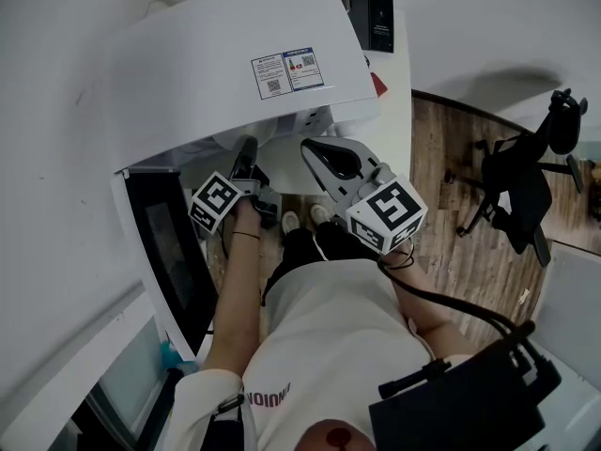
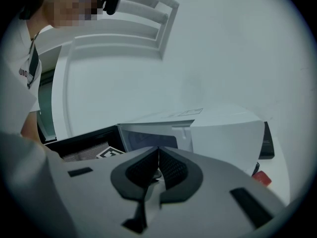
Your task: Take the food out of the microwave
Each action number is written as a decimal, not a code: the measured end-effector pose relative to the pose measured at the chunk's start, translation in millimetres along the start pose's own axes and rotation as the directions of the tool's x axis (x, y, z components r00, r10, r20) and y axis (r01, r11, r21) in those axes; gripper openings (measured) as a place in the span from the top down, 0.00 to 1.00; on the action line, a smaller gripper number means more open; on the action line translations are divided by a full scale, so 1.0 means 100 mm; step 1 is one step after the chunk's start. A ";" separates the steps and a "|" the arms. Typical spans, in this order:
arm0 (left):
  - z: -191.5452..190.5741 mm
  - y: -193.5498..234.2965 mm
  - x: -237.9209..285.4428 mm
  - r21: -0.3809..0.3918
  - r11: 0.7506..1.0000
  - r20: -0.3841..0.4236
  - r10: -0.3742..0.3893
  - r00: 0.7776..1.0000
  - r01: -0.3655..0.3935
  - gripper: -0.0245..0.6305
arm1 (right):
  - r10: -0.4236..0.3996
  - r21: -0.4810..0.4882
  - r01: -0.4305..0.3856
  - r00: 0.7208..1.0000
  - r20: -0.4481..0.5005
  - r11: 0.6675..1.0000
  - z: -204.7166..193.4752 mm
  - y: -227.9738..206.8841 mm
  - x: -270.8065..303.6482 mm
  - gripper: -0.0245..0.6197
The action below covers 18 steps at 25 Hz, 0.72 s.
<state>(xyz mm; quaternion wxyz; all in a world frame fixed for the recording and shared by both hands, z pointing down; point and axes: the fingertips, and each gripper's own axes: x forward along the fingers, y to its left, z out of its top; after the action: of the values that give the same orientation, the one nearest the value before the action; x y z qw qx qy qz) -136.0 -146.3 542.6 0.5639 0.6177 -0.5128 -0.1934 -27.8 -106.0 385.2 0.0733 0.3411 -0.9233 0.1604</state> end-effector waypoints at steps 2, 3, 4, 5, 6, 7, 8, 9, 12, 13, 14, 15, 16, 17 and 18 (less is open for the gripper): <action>0.00 -0.04 0.01 0.005 1.000 -0.002 -0.005 1.000 0.005 0.85 | -0.001 -0.001 0.001 1.000 -0.002 1.000 0.01 0.00 0.00 0.93; 0.00 -0.05 0.01 0.005 1.000 0.000 -0.007 1.000 0.007 0.85 | -0.001 -0.001 0.001 1.000 -0.002 1.000 0.01 0.00 0.00 0.93; 0.00 -0.06 0.01 0.001 1.000 0.002 -0.011 1.000 0.011 0.85 | -0.001 -0.001 0.001 1.000 -0.003 1.000 0.01 0.00 0.01 0.93; 0.00 -0.06 0.01 -0.006 1.000 0.005 -0.015 1.000 0.015 0.85 | 0.000 -0.001 0.000 1.000 -0.003 1.000 0.01 0.00 0.01 0.93; 0.00 -0.06 0.00 -0.014 1.000 0.009 -0.019 1.000 0.019 0.85 | 0.001 -0.001 -0.001 1.000 -0.003 1.000 0.01 0.00 0.01 0.93; 0.00 -0.06 0.00 -0.021 1.000 0.013 -0.022 1.000 0.022 0.86 | 0.001 -0.002 -0.001 1.000 -0.003 1.000 0.01 0.00 0.02 0.93; 0.01 -0.07 -0.01 -0.028 0.999 0.016 -0.025 1.000 0.025 0.86 | 0.002 -0.002 -0.002 1.000 -0.003 1.000 0.01 -0.01 0.02 0.93; 0.01 -0.07 -0.01 -0.036 0.999 0.018 -0.029 0.999 0.029 0.87 | 0.002 -0.001 -0.002 1.000 -0.002 1.000 0.02 -0.01 0.02 0.93; 0.03 -0.08 -0.03 -0.070 0.997 0.027 -0.043 0.999 0.045 0.88 | 0.005 -0.001 -0.005 1.000 0.000 1.000 0.03 0.00 0.03 0.93; 0.04 -0.08 -0.04 -0.076 0.996 0.033 -0.045 0.998 0.048 0.89 | 0.007 -0.002 -0.007 1.000 0.000 1.000 0.04 0.01 0.03 0.93; 0.05 -0.08 -0.05 -0.077 0.996 0.039 -0.045 0.998 0.048 0.90 | 0.009 -0.003 -0.009 1.000 0.001 1.000 0.04 0.02 0.04 0.93; 0.06 -0.09 -0.06 -0.074 0.996 0.046 -0.044 0.998 0.048 0.91 | 0.011 -0.004 -0.011 1.000 0.001 1.000 0.04 0.02 0.04 0.93; 0.08 -0.09 -0.07 -0.070 0.996 0.052 -0.044 0.998 0.047 0.91 | 0.013 -0.005 -0.013 1.000 0.001 1.000 0.05 0.02 0.05 0.93; 0.09 -0.09 -0.07 -0.068 0.997 0.058 -0.043 0.997 0.047 0.92 | 0.014 -0.006 -0.014 1.000 0.001 1.000 0.05 0.02 0.05 0.93; 0.09 -0.09 -0.08 -0.070 0.996 0.062 -0.044 0.997 0.048 0.92 | 0.015 -0.007 -0.015 1.000 0.002 1.000 0.05 0.03 0.05 0.93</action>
<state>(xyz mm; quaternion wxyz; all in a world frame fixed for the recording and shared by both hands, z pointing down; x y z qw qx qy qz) -142.9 -146.0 529.0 0.5653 0.6026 -0.5082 -0.2432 -34.0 -109.1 380.9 0.0725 0.3339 -0.9265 0.1575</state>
